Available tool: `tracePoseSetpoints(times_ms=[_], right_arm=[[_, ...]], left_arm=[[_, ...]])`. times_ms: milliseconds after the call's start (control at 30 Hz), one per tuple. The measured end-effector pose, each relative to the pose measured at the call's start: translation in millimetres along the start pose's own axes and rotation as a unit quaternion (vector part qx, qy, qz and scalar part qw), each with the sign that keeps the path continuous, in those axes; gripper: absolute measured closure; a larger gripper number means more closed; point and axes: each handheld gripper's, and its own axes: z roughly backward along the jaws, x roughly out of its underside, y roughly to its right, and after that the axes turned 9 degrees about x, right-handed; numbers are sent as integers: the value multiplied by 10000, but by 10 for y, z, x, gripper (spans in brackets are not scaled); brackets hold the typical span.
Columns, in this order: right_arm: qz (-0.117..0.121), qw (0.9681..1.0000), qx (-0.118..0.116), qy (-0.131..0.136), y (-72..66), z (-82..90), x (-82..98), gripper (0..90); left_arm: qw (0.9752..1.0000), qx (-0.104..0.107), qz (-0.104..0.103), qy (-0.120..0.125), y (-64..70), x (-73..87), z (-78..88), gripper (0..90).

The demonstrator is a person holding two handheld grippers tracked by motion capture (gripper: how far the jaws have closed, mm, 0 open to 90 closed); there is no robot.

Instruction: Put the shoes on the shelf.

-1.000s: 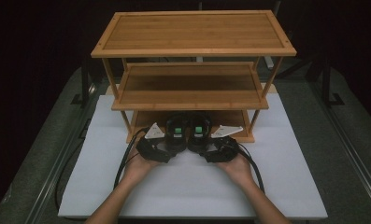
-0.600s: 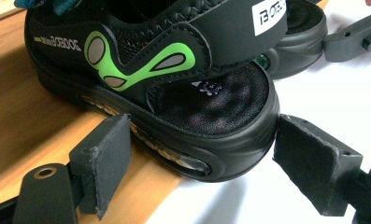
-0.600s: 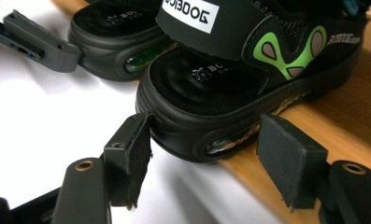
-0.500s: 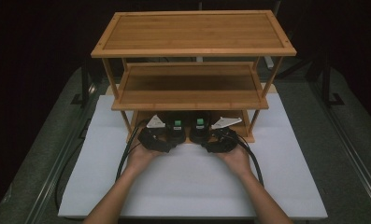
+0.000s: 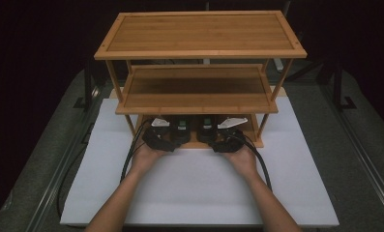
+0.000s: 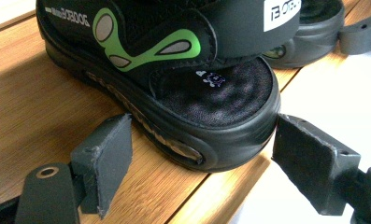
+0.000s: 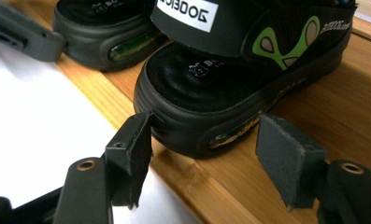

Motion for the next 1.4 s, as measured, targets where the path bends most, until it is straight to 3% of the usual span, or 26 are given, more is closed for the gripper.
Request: tracePoseSetpoints(times_ms=[200,367,467,533,667,967,1167,1267,1400], right_arm=[[-88,10000,-25,34,10,-14,10,358],[-203,9994,-255,113,9,27,26,344],[-192,9994,-267,129,17,57,35,332],[-264,9989,-366,144,0,105,44,328],[-250,9991,-299,139,12,200,109,299],[-393,9982,-437,81,118,429,238,205],[-483,9976,-479,128,171,537,289,134],[-560,9977,-365,107,190,584,317,114],[-616,9970,-425,182,226,684,364,65]], left_arm=[[10000,36,37,34,3,0,13,199],[9999,103,-7,60,46,-18,72,195],[9999,124,-30,44,79,-11,120,189],[9999,142,-47,-15,100,10,152,183],[9998,177,-58,-42,147,64,237,172],[9999,123,-42,-111,215,169,360,107],[9999,111,22,-106,245,218,460,21],[10000,83,-35,-36,276,230,527,15],[9999,66,-89,-10,311,289,610,15]])
